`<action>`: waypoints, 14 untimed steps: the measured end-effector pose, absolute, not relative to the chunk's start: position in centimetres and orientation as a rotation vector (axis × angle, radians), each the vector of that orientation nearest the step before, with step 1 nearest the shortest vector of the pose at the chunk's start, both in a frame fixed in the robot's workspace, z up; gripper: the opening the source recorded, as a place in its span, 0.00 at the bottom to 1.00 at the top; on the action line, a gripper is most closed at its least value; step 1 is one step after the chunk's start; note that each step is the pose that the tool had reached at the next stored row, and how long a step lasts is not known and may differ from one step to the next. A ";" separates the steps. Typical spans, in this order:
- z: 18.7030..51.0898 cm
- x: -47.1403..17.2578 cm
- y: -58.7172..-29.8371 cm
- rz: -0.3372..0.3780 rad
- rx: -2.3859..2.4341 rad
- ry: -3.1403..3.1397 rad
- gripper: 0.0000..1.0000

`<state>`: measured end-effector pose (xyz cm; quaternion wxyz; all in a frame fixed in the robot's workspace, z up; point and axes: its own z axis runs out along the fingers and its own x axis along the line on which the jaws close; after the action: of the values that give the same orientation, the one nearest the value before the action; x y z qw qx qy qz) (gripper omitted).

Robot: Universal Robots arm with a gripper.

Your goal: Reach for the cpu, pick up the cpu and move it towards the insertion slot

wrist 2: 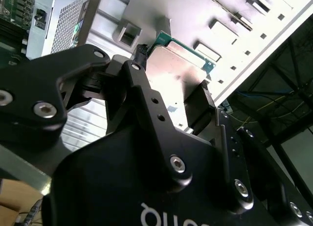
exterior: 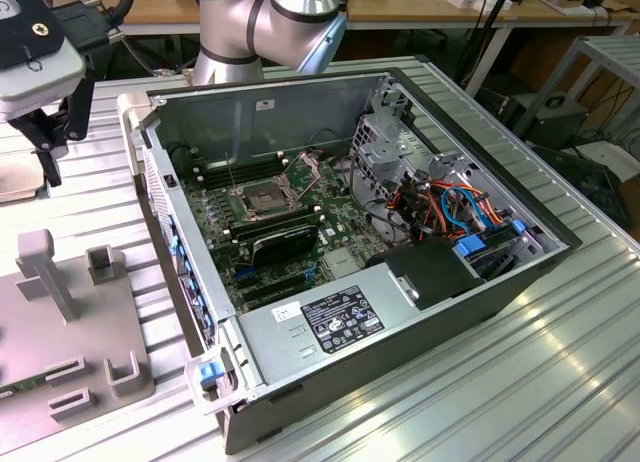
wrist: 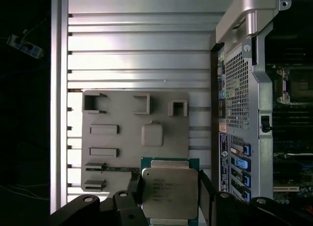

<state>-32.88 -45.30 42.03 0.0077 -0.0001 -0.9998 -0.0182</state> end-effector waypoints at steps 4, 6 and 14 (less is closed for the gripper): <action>42.0 -32.3 -45.3 -0.057 0.000 -3.126 0.55; 42.0 -32.0 -45.3 -0.057 0.000 -3.126 0.55; 41.9 -30.5 -45.3 -0.057 0.000 -3.126 0.55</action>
<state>-30.46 -45.31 41.94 0.0077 -0.0001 -0.9998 -0.0181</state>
